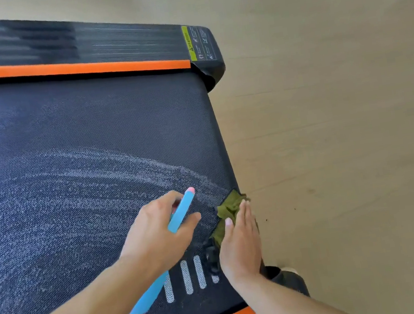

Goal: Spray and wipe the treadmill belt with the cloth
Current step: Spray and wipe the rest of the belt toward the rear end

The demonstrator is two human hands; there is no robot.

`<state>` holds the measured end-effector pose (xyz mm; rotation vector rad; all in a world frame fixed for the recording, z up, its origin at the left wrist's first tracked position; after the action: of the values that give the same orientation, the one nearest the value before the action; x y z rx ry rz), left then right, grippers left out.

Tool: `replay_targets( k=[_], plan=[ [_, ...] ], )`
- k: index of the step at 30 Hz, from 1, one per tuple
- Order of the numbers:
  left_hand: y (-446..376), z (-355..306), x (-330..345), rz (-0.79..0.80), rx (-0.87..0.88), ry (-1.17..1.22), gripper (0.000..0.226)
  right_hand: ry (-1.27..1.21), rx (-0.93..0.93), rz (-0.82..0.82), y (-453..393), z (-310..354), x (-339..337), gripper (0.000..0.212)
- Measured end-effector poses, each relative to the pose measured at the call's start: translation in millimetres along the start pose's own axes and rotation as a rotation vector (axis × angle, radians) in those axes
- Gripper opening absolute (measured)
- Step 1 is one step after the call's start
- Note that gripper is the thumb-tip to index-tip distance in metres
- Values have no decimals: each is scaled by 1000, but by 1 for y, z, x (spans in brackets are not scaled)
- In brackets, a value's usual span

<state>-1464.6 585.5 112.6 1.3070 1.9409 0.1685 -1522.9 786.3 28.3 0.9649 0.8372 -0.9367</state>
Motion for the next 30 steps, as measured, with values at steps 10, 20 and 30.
replay_targets(
  k=[10,20,30],
  plan=[
    [-126,-86,8,-228,-197,-13,19,-279,-364,224,-203,76,-15,60],
    [-137,-72,24,-174,-328,-14,30,-261,-216,213,-109,13,-12,60],
    [-119,-58,7,-190,-264,19,25,-315,-462,133,-265,108,-18,55]
  ],
)
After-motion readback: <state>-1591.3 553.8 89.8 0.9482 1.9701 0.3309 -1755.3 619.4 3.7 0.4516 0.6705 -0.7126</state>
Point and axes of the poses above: each hand's wrist, its own y-axis away from the middle knuckle, its own x-axis out of the palm, z = x × y, the point moved 8 cm from there along -y, towards the middle knuckle, and after that the axes turned 10 degrees about -x, right-handed, at the moved point
